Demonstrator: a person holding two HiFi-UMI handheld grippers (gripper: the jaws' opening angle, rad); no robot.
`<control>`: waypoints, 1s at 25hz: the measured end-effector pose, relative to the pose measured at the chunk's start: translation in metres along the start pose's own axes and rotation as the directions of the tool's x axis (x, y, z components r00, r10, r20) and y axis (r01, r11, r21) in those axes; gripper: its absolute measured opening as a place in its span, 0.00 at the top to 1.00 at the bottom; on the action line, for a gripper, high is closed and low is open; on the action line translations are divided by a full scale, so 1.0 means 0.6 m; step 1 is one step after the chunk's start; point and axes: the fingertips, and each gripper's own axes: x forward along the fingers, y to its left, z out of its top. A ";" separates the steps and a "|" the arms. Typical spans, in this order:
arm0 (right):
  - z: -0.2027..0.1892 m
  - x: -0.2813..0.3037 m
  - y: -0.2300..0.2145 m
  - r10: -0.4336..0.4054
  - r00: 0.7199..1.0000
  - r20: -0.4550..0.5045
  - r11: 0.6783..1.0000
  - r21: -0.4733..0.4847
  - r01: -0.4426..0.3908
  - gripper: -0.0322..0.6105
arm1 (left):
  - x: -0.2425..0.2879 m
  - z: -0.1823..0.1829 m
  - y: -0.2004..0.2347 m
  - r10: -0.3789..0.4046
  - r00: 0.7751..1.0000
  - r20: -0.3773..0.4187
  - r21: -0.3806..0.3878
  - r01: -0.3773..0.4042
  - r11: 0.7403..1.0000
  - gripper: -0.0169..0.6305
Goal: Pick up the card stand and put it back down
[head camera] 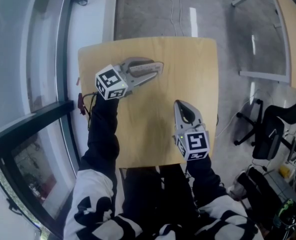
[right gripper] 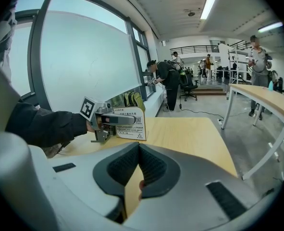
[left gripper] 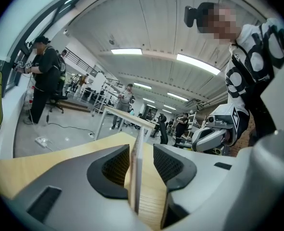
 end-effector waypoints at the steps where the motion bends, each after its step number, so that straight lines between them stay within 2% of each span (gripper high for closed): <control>1: -0.001 -0.002 0.000 0.001 1.000 0.001 1.000 -0.001 -0.001 0.92 | 0.001 -0.002 -0.001 0.002 1.000 -0.006 0.004 -0.002 1.000 0.74; 3: -0.002 -0.004 0.001 0.005 1.000 0.008 1.000 -0.008 -0.004 0.92 | 0.002 -0.007 -0.003 0.006 1.000 -0.025 0.017 -0.006 1.000 0.88; 5: -0.004 -0.010 0.002 0.002 1.000 0.012 1.000 -0.011 -0.002 0.92 | 0.005 -0.012 -0.009 0.008 0.999 -0.047 0.032 -0.006 0.999 0.93; 11: -0.012 -0.045 0.012 -0.009 1.000 0.029 1.000 -0.009 0.009 0.92 | 0.011 -0.030 -0.056 -0.025 0.995 -0.096 0.037 0.028 0.999 0.94; 18: 0.001 -0.090 0.019 -0.022 0.998 0.067 1.000 -0.002 0.022 0.92 | 0.004 -0.007 -0.129 -0.035 0.997 -0.075 0.020 0.036 0.999 0.94; 25: 0.026 -0.155 0.036 -0.015 0.991 0.136 0.999 0.047 0.008 0.92 | -0.023 0.023 -0.236 0.058 0.994 -0.087 -0.009 -0.059 0.998 0.94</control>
